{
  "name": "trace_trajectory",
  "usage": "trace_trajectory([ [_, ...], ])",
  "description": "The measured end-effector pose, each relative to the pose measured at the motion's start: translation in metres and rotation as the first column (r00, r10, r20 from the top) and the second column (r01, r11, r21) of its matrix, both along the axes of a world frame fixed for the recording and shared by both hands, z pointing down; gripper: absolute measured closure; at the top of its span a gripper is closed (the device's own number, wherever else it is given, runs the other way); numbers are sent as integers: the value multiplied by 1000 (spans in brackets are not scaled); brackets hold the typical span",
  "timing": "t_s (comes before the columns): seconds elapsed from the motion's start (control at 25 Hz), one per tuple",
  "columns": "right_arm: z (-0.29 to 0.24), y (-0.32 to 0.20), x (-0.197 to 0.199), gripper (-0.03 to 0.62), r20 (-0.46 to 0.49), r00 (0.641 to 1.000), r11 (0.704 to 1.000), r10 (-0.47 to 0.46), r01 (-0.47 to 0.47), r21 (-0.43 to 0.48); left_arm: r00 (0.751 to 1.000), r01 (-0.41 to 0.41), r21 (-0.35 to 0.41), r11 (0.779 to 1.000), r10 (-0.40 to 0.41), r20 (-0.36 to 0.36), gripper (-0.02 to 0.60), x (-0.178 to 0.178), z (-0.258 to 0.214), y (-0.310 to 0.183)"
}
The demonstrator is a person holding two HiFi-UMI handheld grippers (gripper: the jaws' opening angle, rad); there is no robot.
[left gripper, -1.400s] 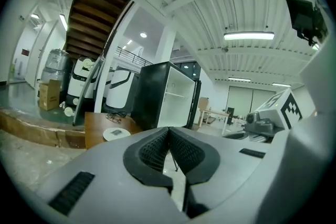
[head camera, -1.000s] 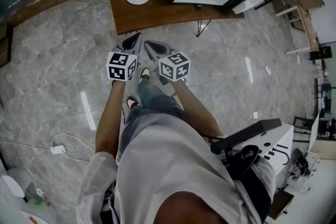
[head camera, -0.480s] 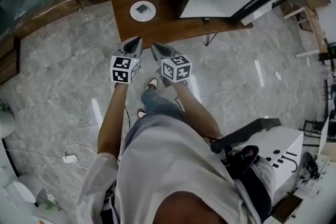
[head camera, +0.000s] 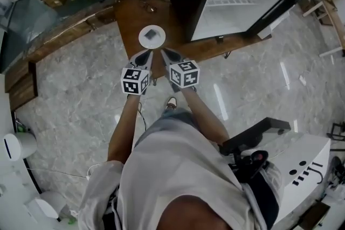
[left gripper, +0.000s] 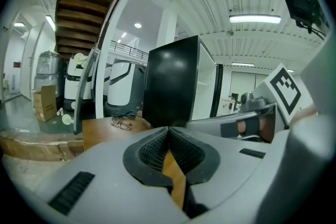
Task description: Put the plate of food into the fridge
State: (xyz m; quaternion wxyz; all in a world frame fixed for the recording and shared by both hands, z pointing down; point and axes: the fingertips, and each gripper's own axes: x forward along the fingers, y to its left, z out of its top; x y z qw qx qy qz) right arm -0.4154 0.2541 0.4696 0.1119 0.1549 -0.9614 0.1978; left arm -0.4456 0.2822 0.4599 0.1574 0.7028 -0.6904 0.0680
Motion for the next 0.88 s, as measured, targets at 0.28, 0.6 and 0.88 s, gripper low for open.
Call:
trace_trajectory([
  [0.28,31,-125,29,574,6,998,997,62,-62,-42,997,72,-71,995,-73,-5,561,10,37,-101],
  [0.6,78,-166,32,574,-54,995,995,85,-88,-44,993,115,-55,992,-115,3,561,-6,69,-136],
  [0.88,91,-160,38,574,-99,990,990,96,-105,-89,993,112,-93,989,-114,-13,561,-10,69,-129],
])
